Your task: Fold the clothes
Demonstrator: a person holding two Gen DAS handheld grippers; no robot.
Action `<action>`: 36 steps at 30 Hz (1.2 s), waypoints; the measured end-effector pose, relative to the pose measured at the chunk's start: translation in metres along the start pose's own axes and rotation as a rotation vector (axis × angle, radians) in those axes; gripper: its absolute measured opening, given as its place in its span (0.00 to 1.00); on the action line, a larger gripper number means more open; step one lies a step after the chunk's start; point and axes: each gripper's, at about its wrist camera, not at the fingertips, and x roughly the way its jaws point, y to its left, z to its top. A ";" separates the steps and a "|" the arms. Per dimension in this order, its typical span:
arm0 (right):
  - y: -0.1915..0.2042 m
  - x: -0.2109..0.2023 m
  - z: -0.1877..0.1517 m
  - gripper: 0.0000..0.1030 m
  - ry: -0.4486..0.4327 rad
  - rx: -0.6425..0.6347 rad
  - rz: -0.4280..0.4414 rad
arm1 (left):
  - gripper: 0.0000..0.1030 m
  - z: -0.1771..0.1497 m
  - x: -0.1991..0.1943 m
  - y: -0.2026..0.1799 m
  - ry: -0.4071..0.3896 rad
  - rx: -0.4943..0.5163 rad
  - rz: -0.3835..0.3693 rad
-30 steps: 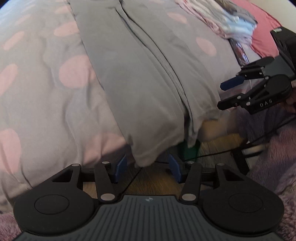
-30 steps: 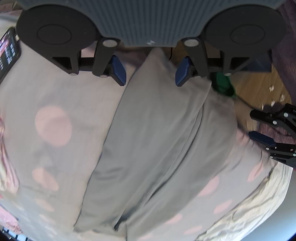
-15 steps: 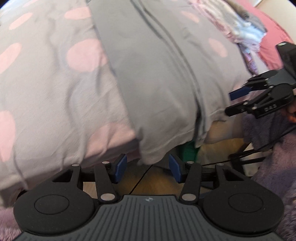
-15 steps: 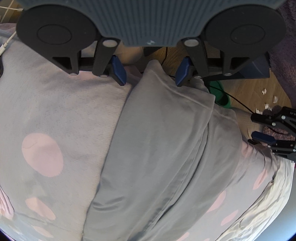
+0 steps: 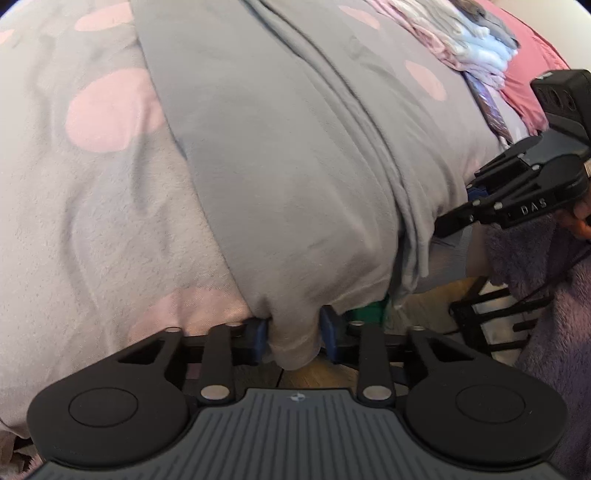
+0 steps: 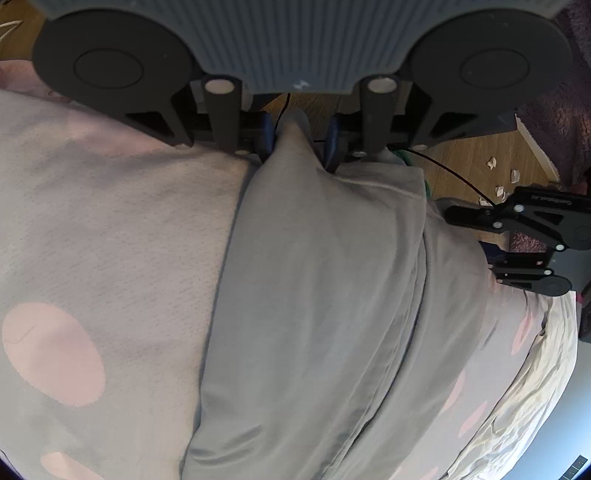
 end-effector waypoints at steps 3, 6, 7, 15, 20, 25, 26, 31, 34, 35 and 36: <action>0.006 -0.006 0.001 0.11 0.022 -0.021 0.008 | 0.11 0.002 -0.009 -0.005 0.030 0.062 -0.031; 0.008 -0.018 0.002 0.09 0.034 -0.053 0.019 | 0.09 0.006 -0.028 -0.006 0.044 0.094 -0.093; 0.008 -0.025 0.002 0.09 0.021 -0.054 0.040 | 0.08 0.008 -0.036 -0.005 0.032 0.093 -0.121; 0.000 -0.081 0.000 0.08 -0.119 -0.032 0.236 | 0.07 0.024 -0.095 0.015 -0.117 0.012 -0.322; -0.014 -0.106 0.007 0.08 -0.282 0.026 0.348 | 0.07 0.040 -0.119 0.048 -0.268 -0.113 -0.378; -0.038 -0.121 0.027 0.08 -0.427 0.123 0.366 | 0.07 0.069 -0.126 0.080 -0.361 -0.202 -0.359; -0.042 -0.123 0.032 0.08 -0.450 0.135 0.361 | 0.07 0.079 -0.124 0.083 -0.372 -0.207 -0.345; -0.051 -0.123 0.084 0.08 -0.497 0.114 0.270 | 0.07 0.123 -0.113 0.103 -0.395 -0.191 -0.265; -0.058 -0.119 0.113 0.08 -0.491 0.086 0.215 | 0.06 0.139 -0.108 0.117 -0.397 -0.189 -0.230; -0.062 -0.115 0.121 0.08 -0.482 0.083 0.197 | 0.06 0.145 -0.104 0.121 -0.399 -0.200 -0.224; -0.066 -0.111 0.128 0.08 -0.476 0.092 0.185 | 0.06 0.148 -0.100 0.126 -0.404 -0.215 -0.222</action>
